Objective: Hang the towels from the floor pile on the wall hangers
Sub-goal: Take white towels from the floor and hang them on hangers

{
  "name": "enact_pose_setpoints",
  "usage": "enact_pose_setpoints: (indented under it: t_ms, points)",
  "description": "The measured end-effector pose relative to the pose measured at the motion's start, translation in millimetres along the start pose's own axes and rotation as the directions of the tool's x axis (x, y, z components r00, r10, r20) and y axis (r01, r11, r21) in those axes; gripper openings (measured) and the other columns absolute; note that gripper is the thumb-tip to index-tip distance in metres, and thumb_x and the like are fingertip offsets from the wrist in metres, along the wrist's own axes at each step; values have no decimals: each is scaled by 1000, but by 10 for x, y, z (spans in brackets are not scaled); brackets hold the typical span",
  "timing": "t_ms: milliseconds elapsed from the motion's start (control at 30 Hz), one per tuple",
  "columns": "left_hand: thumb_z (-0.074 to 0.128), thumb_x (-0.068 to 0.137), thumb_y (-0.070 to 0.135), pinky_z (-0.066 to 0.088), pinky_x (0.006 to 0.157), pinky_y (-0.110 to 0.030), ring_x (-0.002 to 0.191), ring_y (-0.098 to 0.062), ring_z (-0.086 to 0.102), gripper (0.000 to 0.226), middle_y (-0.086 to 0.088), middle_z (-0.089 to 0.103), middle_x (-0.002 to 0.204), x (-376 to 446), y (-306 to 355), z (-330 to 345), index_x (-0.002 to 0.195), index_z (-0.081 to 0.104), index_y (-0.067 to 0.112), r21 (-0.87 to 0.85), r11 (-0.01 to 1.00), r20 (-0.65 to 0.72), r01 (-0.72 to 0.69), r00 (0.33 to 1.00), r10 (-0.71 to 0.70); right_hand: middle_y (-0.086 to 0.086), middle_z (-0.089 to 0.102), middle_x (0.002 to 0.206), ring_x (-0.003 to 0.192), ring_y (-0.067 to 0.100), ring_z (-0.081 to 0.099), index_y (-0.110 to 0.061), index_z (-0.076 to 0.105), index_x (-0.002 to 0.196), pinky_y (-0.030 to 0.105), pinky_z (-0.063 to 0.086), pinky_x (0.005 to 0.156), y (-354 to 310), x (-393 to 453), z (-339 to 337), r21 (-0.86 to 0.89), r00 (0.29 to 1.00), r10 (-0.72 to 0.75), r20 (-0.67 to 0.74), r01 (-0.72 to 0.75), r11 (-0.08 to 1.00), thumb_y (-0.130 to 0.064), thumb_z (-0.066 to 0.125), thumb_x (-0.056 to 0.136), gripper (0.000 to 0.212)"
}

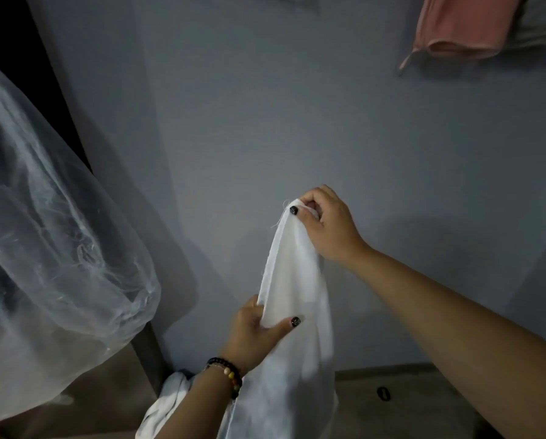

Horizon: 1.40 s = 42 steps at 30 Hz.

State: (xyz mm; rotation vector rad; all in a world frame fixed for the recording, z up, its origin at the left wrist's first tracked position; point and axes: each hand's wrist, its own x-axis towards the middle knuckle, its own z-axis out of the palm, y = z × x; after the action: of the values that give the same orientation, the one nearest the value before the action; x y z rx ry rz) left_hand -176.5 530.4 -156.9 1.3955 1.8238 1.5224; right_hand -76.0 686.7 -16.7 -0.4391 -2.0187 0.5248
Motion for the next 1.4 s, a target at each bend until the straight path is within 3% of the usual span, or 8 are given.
enact_pose_setpoints:
  t_ms: [167,367,533,667,800,967,1200,1400]
  points:
    - [66,71,67,55,63,-27,77,-8,69,48,3,72,91,98,-116,42,96,71,27,-11,999,-22,43,999,-43,1,52,87,76,12,48,-5,59,83,5,33,71,-6,344,-225,-35,986,68,-150,-74,997,-13,64,88,11]
    - [51,87,64,36,56,-17,68,-12,52,61,-3,50,69,198,-286,-3,60,56,9,177,980,-125,-96,985,119,6,53,91,79,16,50,-2,60,85,18,33,72,86,576,-526,-83,951,116,-288,-145,986,-14,63,89,13]
    - [56,84,54,31,52,-19,52,-8,42,53,7,36,63,246,-377,-118,51,38,18,231,965,-232,-126,956,180,7,52,92,80,16,49,0,61,87,17,31,72,110,635,-660,-124,944,120,-308,-165,978,-15,63,90,15]
    - [55,83,56,34,54,-17,56,-9,48,53,4,42,64,244,-466,-216,51,50,15,287,954,-251,-89,954,165,9,55,90,77,15,49,-5,60,84,14,32,68,66,658,-660,-135,961,90,-262,-129,982,-15,64,89,13]
    - [75,81,37,46,75,-14,89,-2,62,3,12,61,96,327,-230,-209,78,74,39,162,981,-200,-106,970,138,-6,48,77,67,-1,47,-14,56,79,7,34,67,-108,656,-569,-89,982,47,-181,-64,994,-14,66,87,13]
    - [68,82,42,44,96,-17,116,1,53,25,14,57,120,638,468,-238,104,71,32,83,963,-178,-258,947,269,-4,47,72,58,0,42,-2,61,80,14,34,61,-326,622,-488,83,996,85,-30,-82,993,-12,68,87,13]
    - [68,88,21,52,83,-25,97,-7,64,18,20,65,102,841,1417,-198,100,58,30,-137,920,-262,-368,909,325,10,53,71,65,19,43,-7,66,80,29,36,61,-436,414,-609,313,982,167,84,-185,932,-13,70,86,9]
    - [72,85,11,54,78,-27,89,-14,67,20,3,70,93,774,1509,15,98,60,21,-292,894,-243,-339,931,273,-14,57,54,52,-1,47,-4,67,79,13,39,55,-455,128,-758,363,960,257,108,-279,889,-13,72,84,12]
